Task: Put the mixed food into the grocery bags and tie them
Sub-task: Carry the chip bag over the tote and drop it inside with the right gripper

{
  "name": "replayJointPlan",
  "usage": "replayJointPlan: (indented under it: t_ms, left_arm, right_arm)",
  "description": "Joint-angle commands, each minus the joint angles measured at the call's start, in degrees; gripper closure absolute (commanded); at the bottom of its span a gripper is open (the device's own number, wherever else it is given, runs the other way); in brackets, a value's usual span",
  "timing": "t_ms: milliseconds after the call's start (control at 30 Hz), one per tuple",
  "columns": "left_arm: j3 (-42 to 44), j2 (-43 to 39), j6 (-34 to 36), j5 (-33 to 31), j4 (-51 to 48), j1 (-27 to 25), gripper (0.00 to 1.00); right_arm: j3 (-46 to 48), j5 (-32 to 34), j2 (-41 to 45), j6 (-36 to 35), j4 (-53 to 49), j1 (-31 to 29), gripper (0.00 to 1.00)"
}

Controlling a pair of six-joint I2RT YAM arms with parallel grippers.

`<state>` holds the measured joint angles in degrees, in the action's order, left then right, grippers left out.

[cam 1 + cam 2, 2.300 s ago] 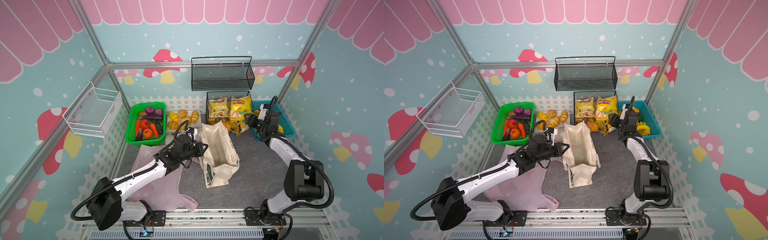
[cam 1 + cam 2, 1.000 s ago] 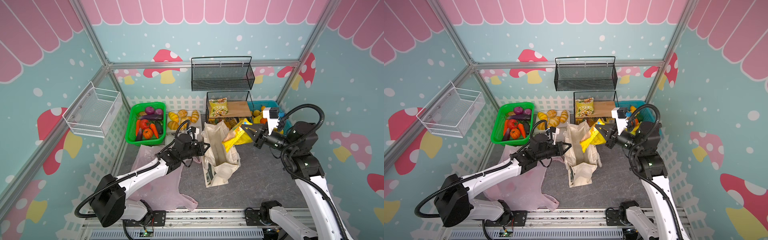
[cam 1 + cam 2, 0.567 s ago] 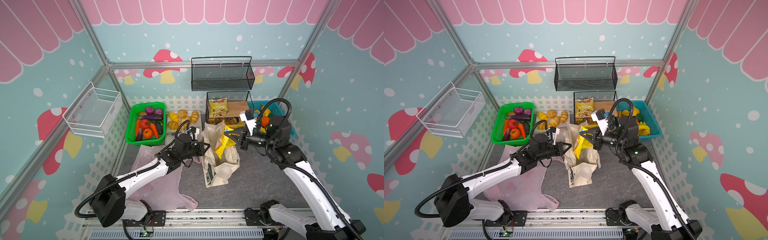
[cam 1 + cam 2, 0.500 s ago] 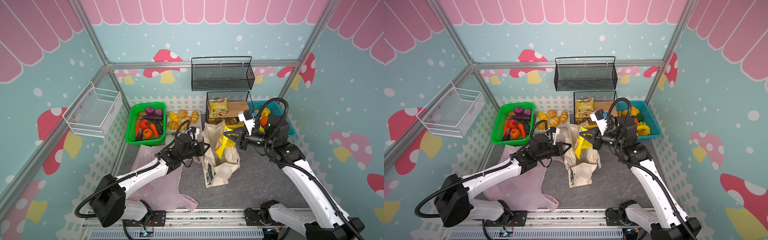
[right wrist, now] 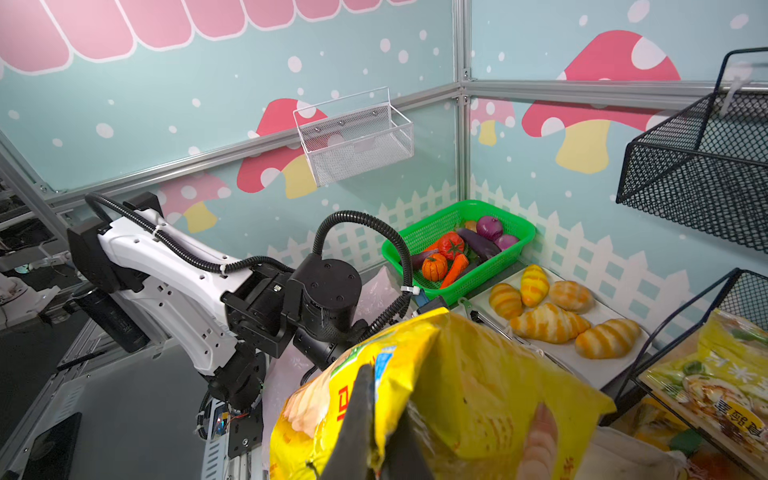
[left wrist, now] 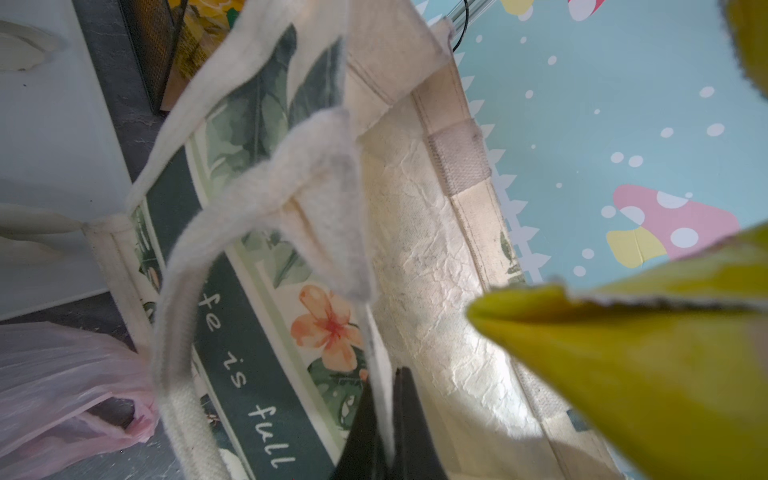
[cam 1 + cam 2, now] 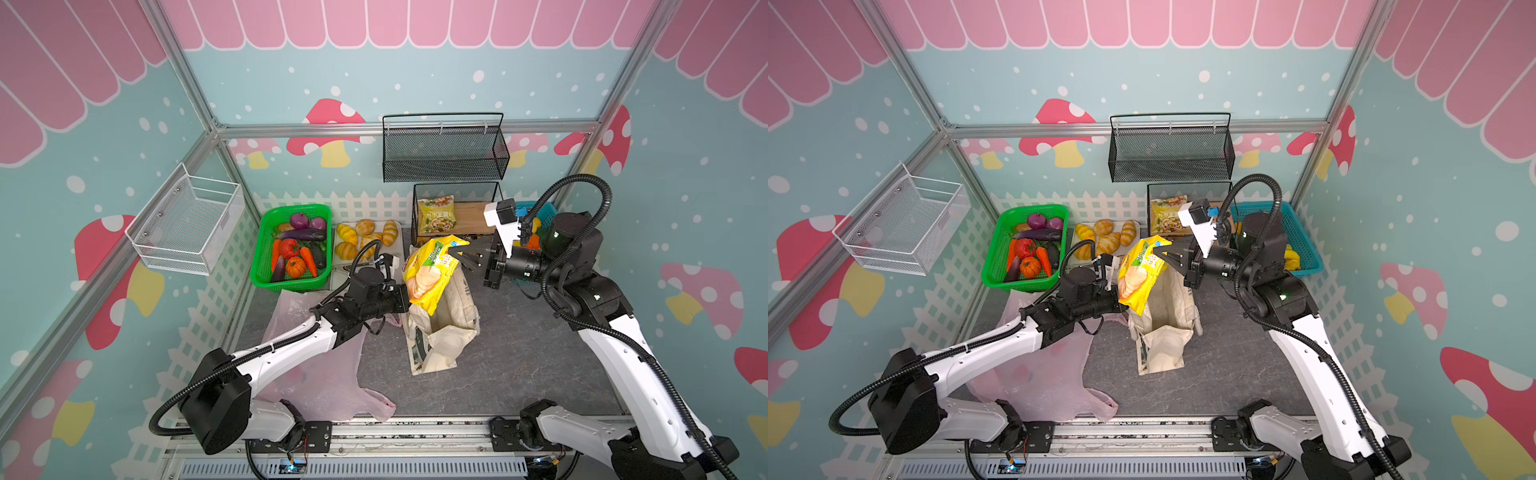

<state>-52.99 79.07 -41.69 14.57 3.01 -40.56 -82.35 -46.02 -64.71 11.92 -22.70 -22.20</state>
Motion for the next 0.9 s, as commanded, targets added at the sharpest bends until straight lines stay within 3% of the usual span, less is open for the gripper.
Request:
replayJointPlan:
  t_ms: [0, 200, 467, 667, 767, 867]
  left_arm:
    - [-1.1, -1.2, 1.2, -0.2, -1.3, 0.3, 1.00]
    - [-0.7, -1.8, 1.4, -0.2, -1.1, 0.5, 1.00]
    - [-0.2, -2.8, 1.4, 0.7, -0.8, 1.0, 1.00]
    - [1.0, -3.1, -2.6, 6.6, 2.8, 3.3, 1.00]
    - [1.3, -2.8, -3.8, 8.1, 4.1, 3.8, 1.00]
    - [1.1, -2.5, -3.6, 7.9, 3.7, 3.8, 1.00]
  right_arm:
    - [2.5, 1.8, -1.2, -3.6, -2.4, -0.2, 1.00]
    - [4.3, 5.5, -3.4, -7.7, -6.0, 0.0, 1.00]
    - [3.5, 22.5, -8.1, -13.0, -13.4, 0.2, 1.00]
    - [9.9, 19.6, -12.6, -16.6, -13.9, -2.0, 1.00]
    - [13.4, 15.3, -13.5, -17.6, -12.5, -3.6, 0.92]
    - [14.5, 11.9, -11.3, -18.6, -10.9, -4.0, 0.77]
